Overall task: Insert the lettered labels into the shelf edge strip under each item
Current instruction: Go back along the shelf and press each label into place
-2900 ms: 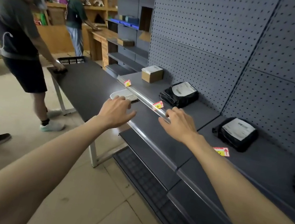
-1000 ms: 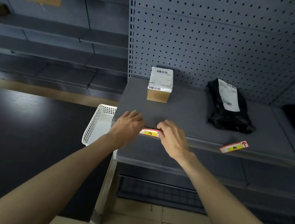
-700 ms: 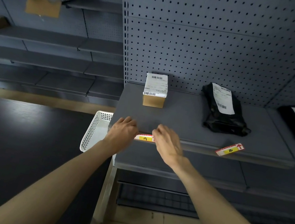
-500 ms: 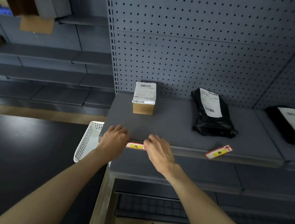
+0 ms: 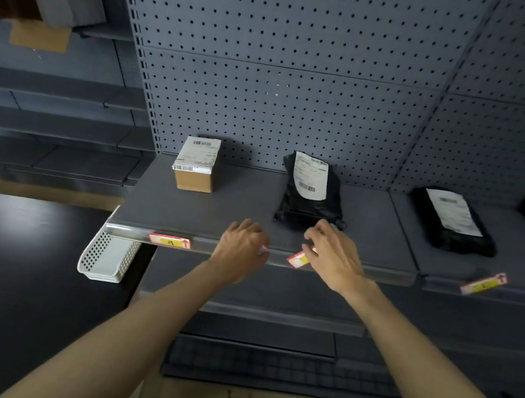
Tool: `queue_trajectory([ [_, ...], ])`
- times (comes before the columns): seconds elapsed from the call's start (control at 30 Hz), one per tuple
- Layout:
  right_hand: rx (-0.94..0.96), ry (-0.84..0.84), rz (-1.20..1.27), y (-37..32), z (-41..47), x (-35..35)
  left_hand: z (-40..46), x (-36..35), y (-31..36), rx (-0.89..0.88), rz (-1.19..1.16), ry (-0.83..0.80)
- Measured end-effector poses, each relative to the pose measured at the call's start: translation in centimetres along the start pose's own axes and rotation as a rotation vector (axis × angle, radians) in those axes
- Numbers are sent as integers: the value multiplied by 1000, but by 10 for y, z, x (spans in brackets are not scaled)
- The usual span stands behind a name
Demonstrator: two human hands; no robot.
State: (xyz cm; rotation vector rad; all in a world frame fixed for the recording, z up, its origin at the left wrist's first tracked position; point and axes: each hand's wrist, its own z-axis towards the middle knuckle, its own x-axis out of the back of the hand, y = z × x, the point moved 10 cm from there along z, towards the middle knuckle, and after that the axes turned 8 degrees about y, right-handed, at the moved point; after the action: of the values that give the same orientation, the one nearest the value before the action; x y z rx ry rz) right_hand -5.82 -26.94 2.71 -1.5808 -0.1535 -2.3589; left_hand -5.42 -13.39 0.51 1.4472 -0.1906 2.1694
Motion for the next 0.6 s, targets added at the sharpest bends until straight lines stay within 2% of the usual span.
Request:
queue_trajectory([
  [0.13,34,-20,28,28,-12,2,14,-18,34,35,41,-13],
  [0.33,71,1,91,35,-17,-4,14,-46,47,127,99,-69],
  [0.6,101,-29,71,39,-14,-23,18,-54,55,171,51,41],
])
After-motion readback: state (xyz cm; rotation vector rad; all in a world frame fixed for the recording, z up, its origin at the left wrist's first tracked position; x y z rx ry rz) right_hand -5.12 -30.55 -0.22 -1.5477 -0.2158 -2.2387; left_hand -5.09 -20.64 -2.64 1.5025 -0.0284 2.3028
